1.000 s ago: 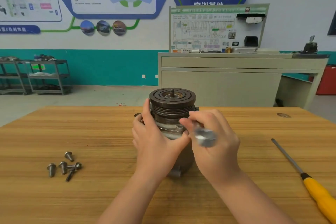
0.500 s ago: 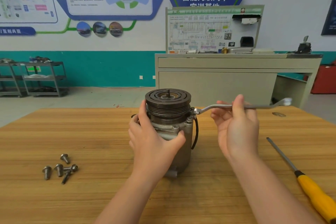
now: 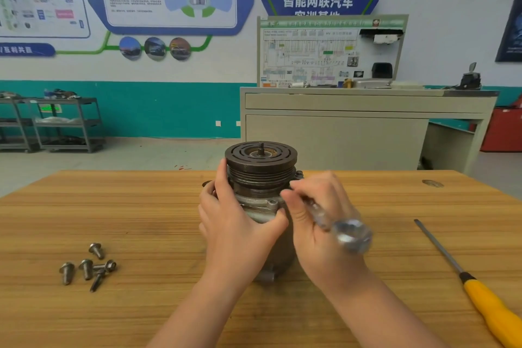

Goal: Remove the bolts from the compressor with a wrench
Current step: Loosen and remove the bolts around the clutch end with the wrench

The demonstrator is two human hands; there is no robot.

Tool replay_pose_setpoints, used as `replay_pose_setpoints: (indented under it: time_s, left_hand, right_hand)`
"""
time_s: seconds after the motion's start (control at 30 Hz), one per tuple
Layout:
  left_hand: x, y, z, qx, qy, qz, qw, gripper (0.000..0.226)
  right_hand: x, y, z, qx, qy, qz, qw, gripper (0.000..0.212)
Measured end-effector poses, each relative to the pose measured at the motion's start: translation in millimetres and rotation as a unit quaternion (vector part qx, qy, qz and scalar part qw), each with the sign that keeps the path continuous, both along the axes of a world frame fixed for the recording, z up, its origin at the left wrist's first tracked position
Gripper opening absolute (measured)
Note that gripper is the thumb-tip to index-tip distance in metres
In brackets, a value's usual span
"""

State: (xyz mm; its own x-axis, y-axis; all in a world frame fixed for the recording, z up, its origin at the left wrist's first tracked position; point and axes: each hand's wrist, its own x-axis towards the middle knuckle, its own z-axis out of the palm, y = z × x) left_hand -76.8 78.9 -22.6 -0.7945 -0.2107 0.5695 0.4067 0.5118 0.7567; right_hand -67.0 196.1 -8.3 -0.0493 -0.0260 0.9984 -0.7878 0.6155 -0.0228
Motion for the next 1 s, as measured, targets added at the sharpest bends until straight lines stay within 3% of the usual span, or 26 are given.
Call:
replay_pose_setpoints:
  time_s: [0.1,0.2,0.27,0.33,0.43,0.5,0.57,0.7,0.77,1.0]
  left_hand:
    - [0.8,0.7,0.1,-0.001,-0.012,0.002,1.000,0.116]
    - [1.1,1.1,0.0,-0.004,-0.006,0.016,1.000,0.115]
    - [0.4,1.8,0.9,-0.004,-0.007,0.020,1.000,0.115]
    - [-0.8,1.7,1.2,-0.004,-0.005,0.020,1.000,0.115]
    - [-1.3,1.5,0.3,-0.004,-0.002,0.017,1.000,0.114]
    - [-1.0,1.5,0.8,-0.001,-0.001,0.017,1.000,0.113]
    - [-1.0,1.2,0.1,-0.002,0.001,0.016,1.000,0.113]
    - [-1.3,-0.1,-1.1,-0.012,0.004,0.013,1.000,0.114]
    - [-2.3,-0.5,-1.2,-0.016,0.006,0.013,1.000,0.114]
    - [-2.1,0.4,-0.9,-0.017,0.012,0.021,1.000,0.115]
  right_hand:
    - [-0.2,-8.6,-6.0,-0.031,-0.016,-0.005,0.999,0.029]
    - [-0.9,-11.1,-6.1,-0.202,-0.062,0.140,0.967,0.018]
    - [-5.0,-2.2,1.3,-0.350,-0.109,0.188,0.911,0.011]
    - [-13.9,13.4,10.0,-0.458,-0.208,0.244,0.829,0.014]
    - [-29.2,34.2,14.2,-0.528,-0.354,0.357,0.684,0.013]
    - [-33.5,39.6,15.1,-0.551,-0.362,0.388,0.644,0.014]
    - [-31.6,39.9,17.5,-0.554,-0.315,0.378,0.671,0.017]
    - [-18.3,32.8,21.8,-0.455,-0.238,0.247,0.822,0.013]
    - [-11.1,24.4,19.8,-0.392,-0.210,0.193,0.875,0.013]
    - [-1.7,10.3,11.0,-0.238,-0.126,0.150,0.952,0.007]
